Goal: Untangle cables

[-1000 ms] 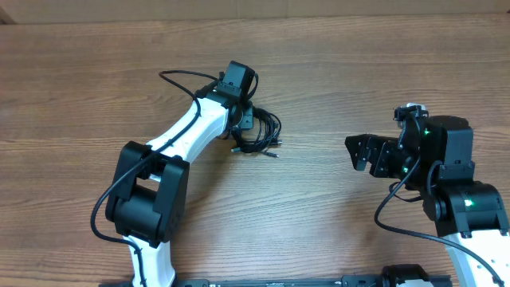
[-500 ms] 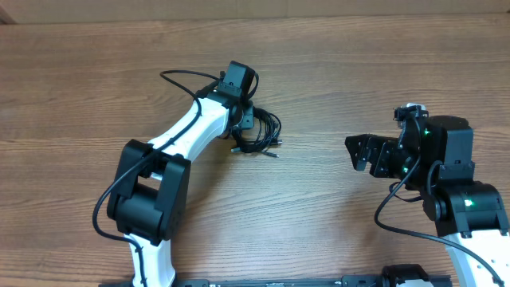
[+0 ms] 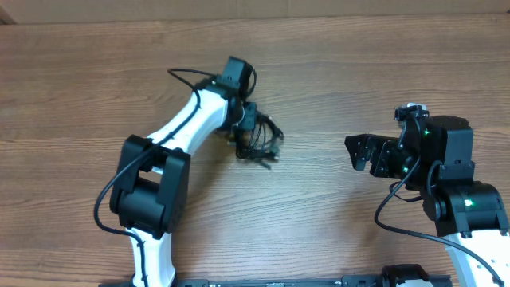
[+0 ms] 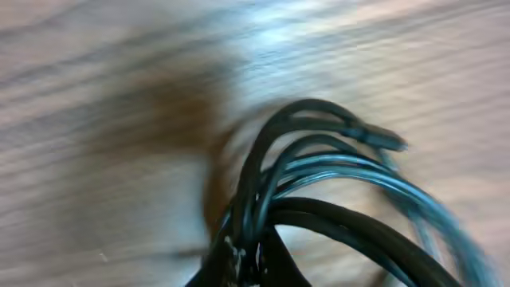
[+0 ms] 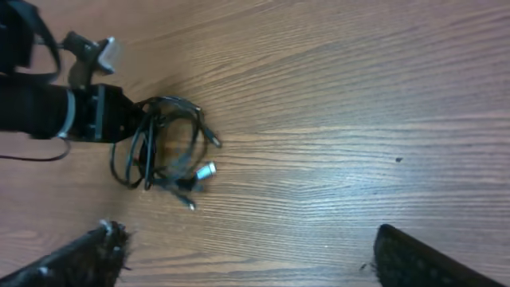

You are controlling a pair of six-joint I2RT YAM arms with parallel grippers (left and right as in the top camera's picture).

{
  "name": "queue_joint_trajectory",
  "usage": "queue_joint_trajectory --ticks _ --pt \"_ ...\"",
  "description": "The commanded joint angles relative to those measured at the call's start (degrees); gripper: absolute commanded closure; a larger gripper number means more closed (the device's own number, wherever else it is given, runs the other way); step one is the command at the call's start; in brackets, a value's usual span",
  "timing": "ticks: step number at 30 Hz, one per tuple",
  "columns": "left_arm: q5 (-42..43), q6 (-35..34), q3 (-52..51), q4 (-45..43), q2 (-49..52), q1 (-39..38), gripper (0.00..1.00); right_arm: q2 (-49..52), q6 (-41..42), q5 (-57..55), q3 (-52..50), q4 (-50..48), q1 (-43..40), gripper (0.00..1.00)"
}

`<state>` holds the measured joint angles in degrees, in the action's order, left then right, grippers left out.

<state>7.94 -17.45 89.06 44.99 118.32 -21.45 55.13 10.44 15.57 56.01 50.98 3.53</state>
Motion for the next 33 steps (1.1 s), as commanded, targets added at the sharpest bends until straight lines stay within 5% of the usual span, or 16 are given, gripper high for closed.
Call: queue_joint_trajectory --ticks 1,2,4,7,12,15,16,19,33 --pt "18.7 3.6 10.7 5.9 -0.1 2.3 0.96 -0.2 -0.3 -0.5 1.4 -0.3 0.4 0.00" --pt "23.8 4.2 16.3 10.4 -0.1 3.2 0.96 -0.2 -0.2 -0.5 1.4 -0.3 0.4 0.32" --pt "25.6 4.2 20.0 13.3 -0.1 3.5 0.96 -0.2 -0.2 -0.5 1.4 -1.2 0.4 0.61" --pt "28.5 5.6 23.7 16.2 -0.1 3.6 0.96 -0.2 -0.3 0.3 1.4 -2.5 0.4 0.87" --pt "34.6 6.3 26.3 17.7 -0.1 3.5 0.96 0.1 -4.8 13.4 1.4 -7.3 0.4 0.79" --pt "37.1 5.8 26.3 17.8 -0.1 3.5 0.96 1.2 -4.8 16.7 1.4 -10.0 0.7 0.57" --pt "37.4 5.8 26.3 17.8 -0.1 3.5 0.96 1.8 -4.8 16.7 1.4 -10.7 1.0 0.41" --pt "37.7 5.7 26.3 17.8 -0.1 3.5 0.96 3.8 -4.7 17.3 1.4 -12.5 2.4 0.26" --pt "36.6 5.8 26.3 18.2 -0.1 3.4 0.96 18.2 -2.7 20.4 1.4 -27.5 18.2 0.25"
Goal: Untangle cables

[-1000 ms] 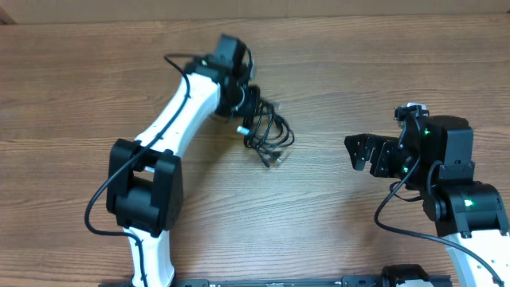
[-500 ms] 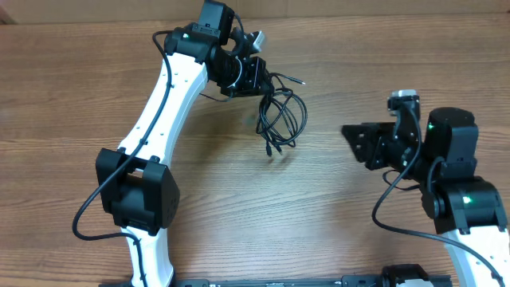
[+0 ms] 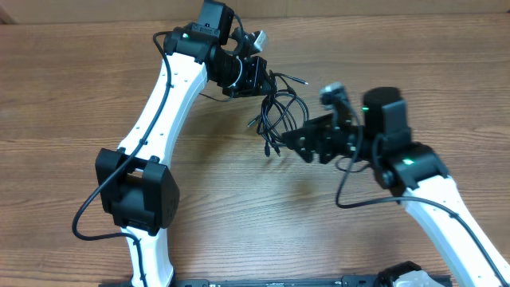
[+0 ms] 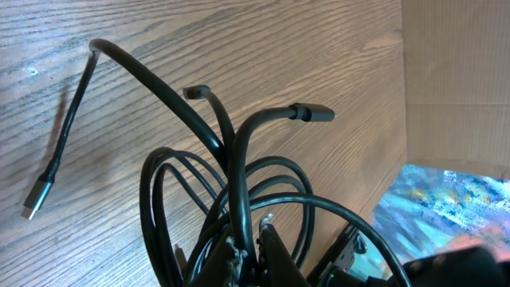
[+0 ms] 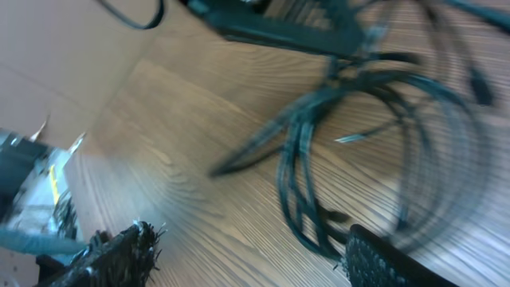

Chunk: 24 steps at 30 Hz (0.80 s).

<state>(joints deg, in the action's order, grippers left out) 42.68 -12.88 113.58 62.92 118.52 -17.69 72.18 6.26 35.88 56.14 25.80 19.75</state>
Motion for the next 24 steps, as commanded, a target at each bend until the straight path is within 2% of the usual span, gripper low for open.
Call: queue_joint_trajectory --ticks 1,10,18,21,22,23,24 --pt "1.9 1.3 1.8 0.4 -0.3 -0.3 0.96 1.4 2.7 -0.8 1.2 -3.7 2.6 0.26" --pt "1.7 1.4 1.8 0.8 -0.3 -0.3 0.96 1.8 4.5 -3.3 1.3 -10.5 3.5 0.27" --pt "1.7 1.4 1.8 0.7 -0.3 -1.3 0.96 6.8 11.5 -7.4 1.2 -19.1 4.7 0.40" --pt "1.7 1.4 1.8 0.8 -0.3 -1.4 0.96 9.1 13.6 -7.3 1.3 -21.0 4.7 0.40" --pt "1.7 1.4 1.8 0.9 -0.3 -1.4 0.96 9.9 13.5 -7.4 1.2 -21.1 4.7 0.76" --pt "1.7 1.9 1.8 1.0 -0.3 -1.4 0.96 10.1 13.5 -7.4 1.2 -21.0 4.7 0.96" --pt "1.7 2.4 1.8 1.2 -0.3 -1.4 0.96 10.2 13.5 -7.3 1.3 -20.9 4.7 0.96"
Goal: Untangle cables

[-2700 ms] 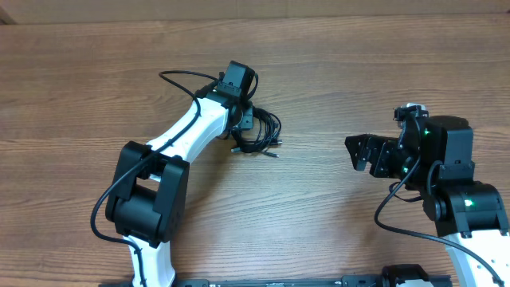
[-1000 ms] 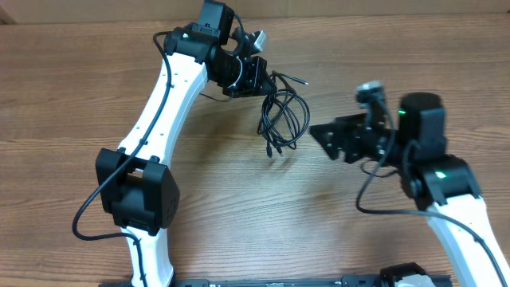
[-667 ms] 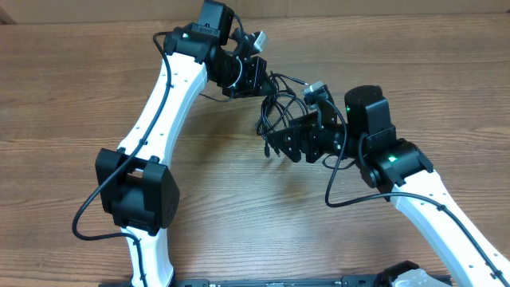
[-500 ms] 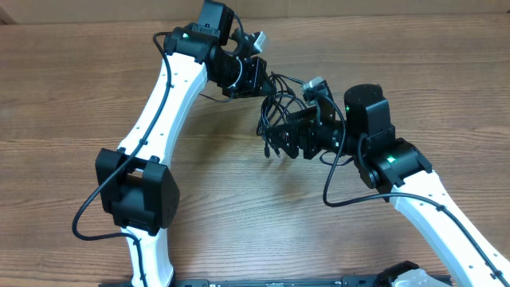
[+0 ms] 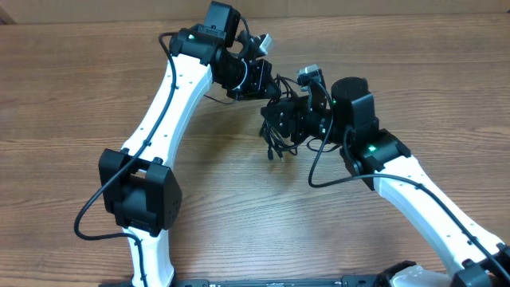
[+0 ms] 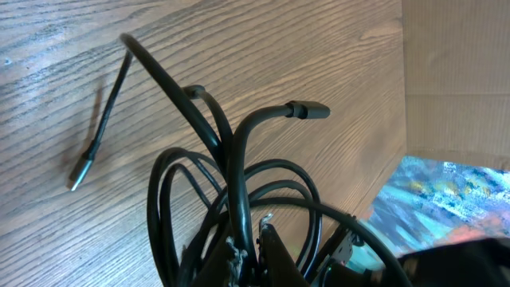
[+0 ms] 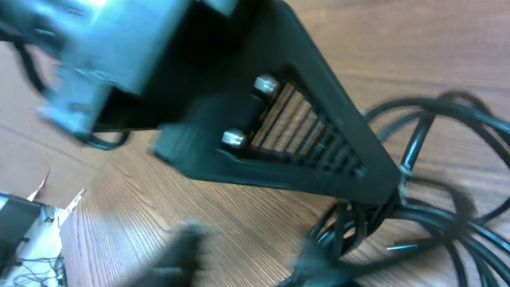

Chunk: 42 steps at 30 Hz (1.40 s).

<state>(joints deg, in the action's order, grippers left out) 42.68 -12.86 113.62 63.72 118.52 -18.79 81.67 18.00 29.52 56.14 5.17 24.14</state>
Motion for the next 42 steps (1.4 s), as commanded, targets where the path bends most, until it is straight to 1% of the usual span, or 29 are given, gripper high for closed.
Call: queue_joint_trajectory --ticks 1,3,4,6,7,9,12,17,21,26,29,30,32,33,36,40,42 --pt "1.5 2.9 1.7 0.7 -0.3 -0.3 0.96 0.5 1.8 -1.0 1.3 -0.2 0.3 0.96" --pt "-0.8 3.1 1.8 1.8 -0.8 0.4 0.96 -0.9 1.7 -1.7 1.3 0.7 -0.6 0.96" --pt "-6.6 3.1 2.6 4.8 -1.9 2.1 0.96 -3.3 1.7 -3.8 1.4 3.6 -3.0 0.96" --pt "-13.1 4.0 4.2 9.3 -3.6 4.6 0.96 -6.0 1.3 -5.1 1.4 7.0 -6.8 0.96" --pt "-14.8 4.1 4.9 11.0 -4.5 5.8 0.96 -7.2 1.0 -5.1 1.4 8.5 -9.0 0.96" --pt "-16.0 4.4 6.3 14.2 -7.2 9.2 0.96 -9.6 -0.3 -5.1 1.4 11.6 -14.4 0.96" --pt "-16.2 4.3 6.6 16.3 -13.1 15.5 0.96 -11.5 -3.3 -5.1 1.4 15.3 -22.6 0.96" --pt "-16.3 4.3 6.6 18.5 -19.1 22.1 0.96 -11.5 -3.5 -5.0 1.4 17.0 -29.3 0.96" --pt "-16.3 4.3 6.6 18.5 -21.2 23.6 0.96 -11.5 -3.4 -1.7 1.4 17.3 -28.6 0.96" --pt "-16.3 4.3 6.6 16.1 -21.0 19.8 0.96 -11.5 -3.4 -1.6 1.4 17.7 -20.0 0.96" --pt "-16.3 2.8 6.6 12.6 -20.9 16.7 0.96 -11.5 -3.5 -1.6 1.4 17.7 -14.2 0.41" --pt "-16.3 1.9 6.6 11.6 -20.9 16.0 0.96 -11.5 -3.5 -1.9 1.4 17.7 -12.7 0.31" --pt "-16.2 0.3 6.6 10.0 -20.9 14.8 0.96 -11.5 -3.5 -3.0 1.4 17.7 -9.9 0.19" --pt "-16.2 -0.3 6.6 9.6 -20.9 14.4 0.96 -11.5 -3.7 -4.1 1.4 17.7 -8.5 0.17" --pt "-15.7 -1.9 6.6 9.5 -20.9 13.2 0.96 -10.9 -5.0 -4.7 1.4 16.4 -4.9 0.16" --pt "-15.6 -2.6 6.6 9.5 -20.9 11.5 0.96 -8.4 -4.5 -5.7 1.4 10.6 0.7 0.16" --pt "-15.5 -2.6 6.6 9.7 -20.9 11.1 0.96 -7.5 -4.2 -6.1 1.4 8.3 2.1 0.16"
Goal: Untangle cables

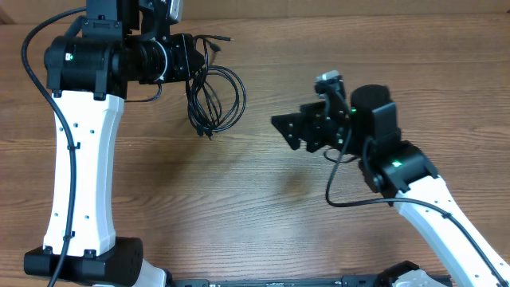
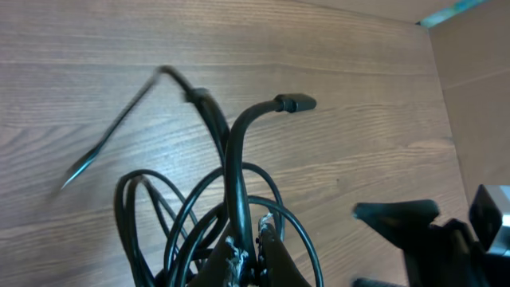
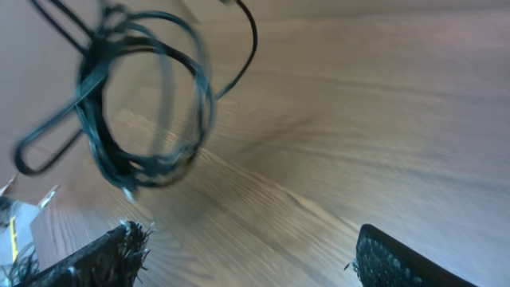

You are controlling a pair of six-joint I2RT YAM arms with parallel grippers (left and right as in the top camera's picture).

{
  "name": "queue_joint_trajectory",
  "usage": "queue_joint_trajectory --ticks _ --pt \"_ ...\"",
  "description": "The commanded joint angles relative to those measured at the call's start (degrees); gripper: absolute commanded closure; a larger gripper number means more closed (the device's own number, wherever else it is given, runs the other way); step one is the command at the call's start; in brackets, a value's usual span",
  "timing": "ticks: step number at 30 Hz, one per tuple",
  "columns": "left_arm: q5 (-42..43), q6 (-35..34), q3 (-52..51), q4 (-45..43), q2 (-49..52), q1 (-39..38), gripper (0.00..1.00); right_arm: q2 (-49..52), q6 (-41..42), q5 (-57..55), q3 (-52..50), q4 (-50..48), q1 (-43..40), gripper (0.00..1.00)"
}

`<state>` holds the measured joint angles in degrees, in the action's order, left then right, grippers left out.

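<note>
A tangled bundle of black cables (image 1: 213,97) hangs above the wooden table at the upper left, with my left gripper (image 1: 185,57) shut on it. In the left wrist view the loops (image 2: 231,215) spread out from my fingers, and loose plug ends (image 2: 293,102) stick upward. My right gripper (image 1: 293,131) stands open to the right of the bundle, apart from it, with nothing between its fingers. The right wrist view shows the cable loops (image 3: 139,104) blurred at the upper left, beyond its wide-spread fingers (image 3: 406,259).
The wooden table (image 1: 255,215) fills the overhead view. A cardboard wall (image 1: 335,8) runs along its far edge. My right arm (image 1: 414,191) crosses the table's right side, and the left arm (image 1: 80,159) stands tall on the left.
My left gripper has moved left and up with the cable bundle. My right gripper, which was close against the bundle, is now back to the right of it and open.
At first my left gripper held the bundle low near the table's middle, with the right gripper far to the right. Then the bundle was lifted toward the back and the right gripper came up to it. Now the two grippers are apart again.
</note>
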<state>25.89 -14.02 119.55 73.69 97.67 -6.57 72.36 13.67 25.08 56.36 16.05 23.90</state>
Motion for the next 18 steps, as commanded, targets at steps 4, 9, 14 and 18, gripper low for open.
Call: queue_joint_trajectory --ticks 4,9,14,18 --pt "3.9 -1.4 0.7 -0.3 -0.1 -1.4 0.96 3.9 2.6 -1.7 1.1 -7.0 4.7 0.16" --pt "5.7 -1.7 0.7 -0.2 -0.1 -1.5 0.96 6.9 2.8 -1.7 1.1 -12.6 7.5 0.18" --pt "5.7 -1.9 0.7 -0.1 -0.1 -3.0 0.96 9.8 3.1 -1.7 1.1 -18.3 11.1 0.39" --pt "3.9 -1.8 0.7 0.0 -0.1 -3.7 0.96 10.0 3.0 -4.1 1.1 -17.5 11.5 0.96"
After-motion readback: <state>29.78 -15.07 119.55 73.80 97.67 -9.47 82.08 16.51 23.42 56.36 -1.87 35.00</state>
